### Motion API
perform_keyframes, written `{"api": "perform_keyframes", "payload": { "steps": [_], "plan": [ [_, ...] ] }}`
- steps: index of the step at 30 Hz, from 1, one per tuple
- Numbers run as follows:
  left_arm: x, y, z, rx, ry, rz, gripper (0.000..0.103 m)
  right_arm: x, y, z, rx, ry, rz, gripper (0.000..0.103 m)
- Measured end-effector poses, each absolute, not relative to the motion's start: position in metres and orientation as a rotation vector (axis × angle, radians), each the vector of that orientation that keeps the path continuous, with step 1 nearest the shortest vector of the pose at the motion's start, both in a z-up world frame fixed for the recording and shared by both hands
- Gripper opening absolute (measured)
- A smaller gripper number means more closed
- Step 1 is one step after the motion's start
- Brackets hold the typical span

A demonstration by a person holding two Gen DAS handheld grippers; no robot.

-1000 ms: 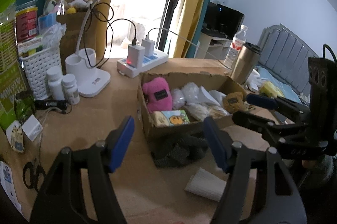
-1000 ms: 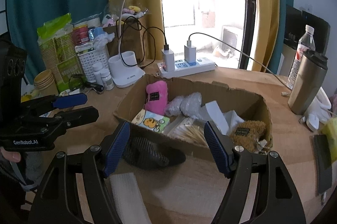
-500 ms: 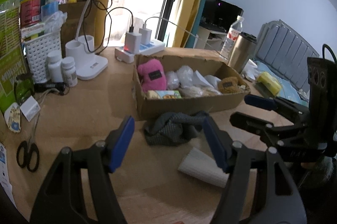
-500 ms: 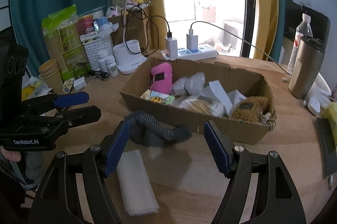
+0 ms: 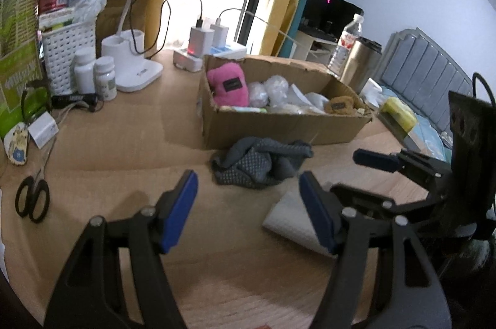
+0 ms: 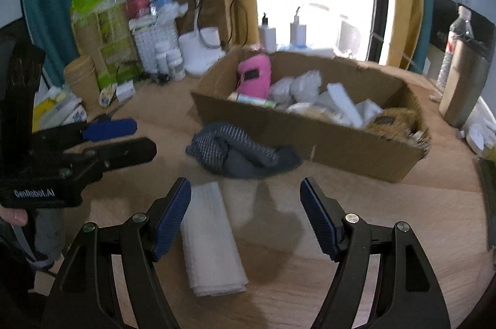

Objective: Organize soft objects
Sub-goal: 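Grasp the grey dotted glove with the left tool while the right tool grasps the white waffle strip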

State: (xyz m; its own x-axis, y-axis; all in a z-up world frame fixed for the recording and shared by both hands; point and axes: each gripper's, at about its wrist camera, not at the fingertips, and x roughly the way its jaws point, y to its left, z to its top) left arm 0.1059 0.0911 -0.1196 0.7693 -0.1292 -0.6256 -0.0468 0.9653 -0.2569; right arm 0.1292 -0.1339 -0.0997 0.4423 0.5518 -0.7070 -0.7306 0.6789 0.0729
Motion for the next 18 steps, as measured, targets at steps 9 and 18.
{"api": "perform_keyframes", "payload": {
  "steps": [9,18],
  "plan": [
    [0.100,0.094,-0.133,-0.278,0.728,-0.023,0.069,0.127,-0.127,-0.119,-0.300,0.850,0.842,0.075],
    [0.103,0.091,-0.139,-0.283,0.752,-0.017,0.069,0.128,-0.129,-0.128,-0.321,0.894,0.850,0.057]
  ]
}}
